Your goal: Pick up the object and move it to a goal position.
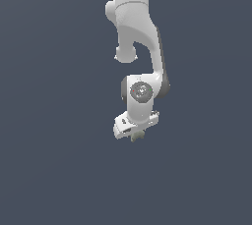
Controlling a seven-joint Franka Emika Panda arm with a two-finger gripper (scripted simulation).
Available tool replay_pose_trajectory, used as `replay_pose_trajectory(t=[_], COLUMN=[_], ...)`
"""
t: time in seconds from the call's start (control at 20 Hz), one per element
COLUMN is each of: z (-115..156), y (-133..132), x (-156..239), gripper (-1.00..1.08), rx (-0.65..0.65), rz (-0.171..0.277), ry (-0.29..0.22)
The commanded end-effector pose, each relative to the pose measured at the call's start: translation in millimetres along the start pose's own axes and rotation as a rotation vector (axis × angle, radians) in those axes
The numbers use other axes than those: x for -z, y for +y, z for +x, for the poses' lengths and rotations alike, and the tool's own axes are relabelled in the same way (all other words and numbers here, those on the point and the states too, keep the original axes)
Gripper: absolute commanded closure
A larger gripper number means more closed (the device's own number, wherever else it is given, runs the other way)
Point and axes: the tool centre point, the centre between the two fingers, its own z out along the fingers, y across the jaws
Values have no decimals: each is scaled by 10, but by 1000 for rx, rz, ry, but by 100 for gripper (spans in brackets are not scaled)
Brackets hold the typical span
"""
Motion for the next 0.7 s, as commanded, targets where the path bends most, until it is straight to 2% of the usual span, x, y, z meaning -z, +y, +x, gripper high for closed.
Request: replay_pose_trajectory(t=[0.0,0.35,0.65], z=[-15,-196,-543], y=[15,185,513], x=[9,133,373], gripper=[108,108,108], rx=[0,0,0], rz=[0,0,0], ry=[0,0,0])
